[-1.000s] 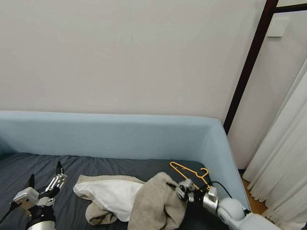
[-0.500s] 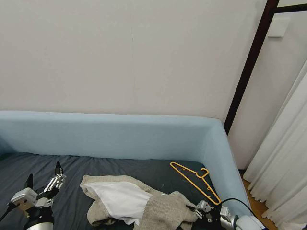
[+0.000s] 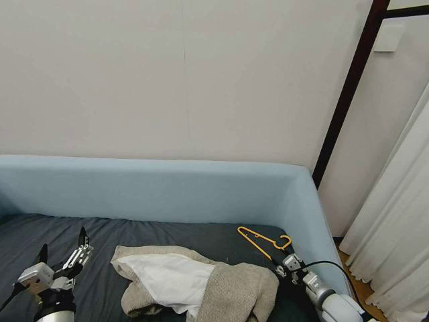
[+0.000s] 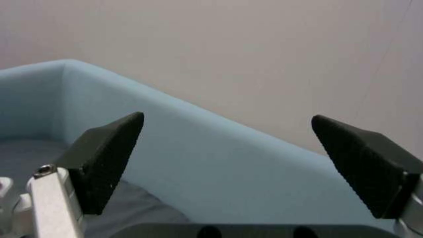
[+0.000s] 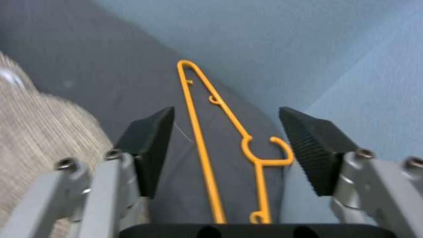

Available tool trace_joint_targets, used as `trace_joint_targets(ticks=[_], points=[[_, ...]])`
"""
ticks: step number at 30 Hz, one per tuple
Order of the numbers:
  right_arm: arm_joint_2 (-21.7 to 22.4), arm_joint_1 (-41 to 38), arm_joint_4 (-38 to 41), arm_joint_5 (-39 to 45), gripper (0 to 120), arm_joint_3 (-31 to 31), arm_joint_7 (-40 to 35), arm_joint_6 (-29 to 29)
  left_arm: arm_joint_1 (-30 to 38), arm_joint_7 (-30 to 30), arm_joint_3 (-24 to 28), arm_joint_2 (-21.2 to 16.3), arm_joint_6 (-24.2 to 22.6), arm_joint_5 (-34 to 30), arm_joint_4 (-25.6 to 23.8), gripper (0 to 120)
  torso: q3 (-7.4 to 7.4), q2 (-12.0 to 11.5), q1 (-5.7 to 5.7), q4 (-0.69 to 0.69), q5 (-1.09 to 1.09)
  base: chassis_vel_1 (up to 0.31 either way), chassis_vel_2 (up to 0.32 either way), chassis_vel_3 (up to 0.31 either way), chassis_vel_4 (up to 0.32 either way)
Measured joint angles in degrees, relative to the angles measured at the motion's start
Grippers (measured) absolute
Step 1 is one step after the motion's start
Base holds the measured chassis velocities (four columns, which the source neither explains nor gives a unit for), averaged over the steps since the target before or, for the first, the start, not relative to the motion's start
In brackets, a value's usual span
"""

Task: Pick up the clothes from the sofa and hang them on the clothes hanger.

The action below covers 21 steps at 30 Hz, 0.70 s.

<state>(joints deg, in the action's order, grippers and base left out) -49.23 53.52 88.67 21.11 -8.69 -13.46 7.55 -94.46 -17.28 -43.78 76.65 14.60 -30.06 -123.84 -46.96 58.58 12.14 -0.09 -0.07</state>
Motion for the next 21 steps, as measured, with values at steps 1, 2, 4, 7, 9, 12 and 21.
trace_joint_targets(ticks=[1, 2, 4, 7, 9, 12, 21], points=[[-0.59, -0.61, 1.79, 2.52, 74, -1.2, -2.16, 1.51, -0.03, 0.09, -0.18, -0.31, 0.02, -0.05, 0.28, 100, 0.0, 0.0, 0.0, 0.01, 0.01, 0.0, 0.0, 0.0, 0.0], [-0.59, -0.61, 1.79, 2.52, 74, -1.2, -2.16, 1.51, -0.03, 0.09, -0.18, -0.31, 0.02, -0.05, 0.28, 100, 0.0, 0.0, 0.0, 0.01, 0.01, 0.0, 0.0, 0.0, 0.0], [-1.94, -2.79, 5.03, 8.7, 84, -4.07, -5.7, 5.34, -0.22, 0.27, -0.5, -1.21, -0.34, -0.45, 0.74, 100, 0.0, 0.0, 0.0, 0.03, 0.0, 0.0, 0.0, 0.0, 0.0], [-2.81, -4.98, 6.85, 13.48, 91, -6.09, -8.51, 9.24, -0.25, 0.58, -0.58, -1.76, -0.53, -0.58, 1.04, 100, 0.0, 0.0, 0.0, 0.03, 0.01, 0.0, 0.0, 0.0, 0.0], [-3.38, -6.74, 7.76, 16.74, 98, -7.4, -10.47, 12.34, -0.23, 0.74, -0.62, -1.95, -0.59, -0.58, 1.24, 100, 0.0, 0.0, 0.0, 0.02, 0.0, 0.0, 0.0, 0.0, 0.0], [-5.23, -11.47, 8.4, 25.21, 100, -10.93, -14.79, 18.53, -0.06, 0.91, -0.62, -1.97, -0.65, -0.58, 1.46, 100, 0.0, 0.0, 0.0, 0.02, -0.01, 0.0, 0.0, 0.0, 0.0], [-15.47, -19.39, -2.1, 31.37, 100, -19.6, -21.48, 23.99, 0.47, 0.77, -0.4, -0.85, -0.58, 0.45, 2.34, 100, 0.0, -0.01, 0.01, 0.01, 0.0, 0.0, 0.0, 0.0, 0.0]])
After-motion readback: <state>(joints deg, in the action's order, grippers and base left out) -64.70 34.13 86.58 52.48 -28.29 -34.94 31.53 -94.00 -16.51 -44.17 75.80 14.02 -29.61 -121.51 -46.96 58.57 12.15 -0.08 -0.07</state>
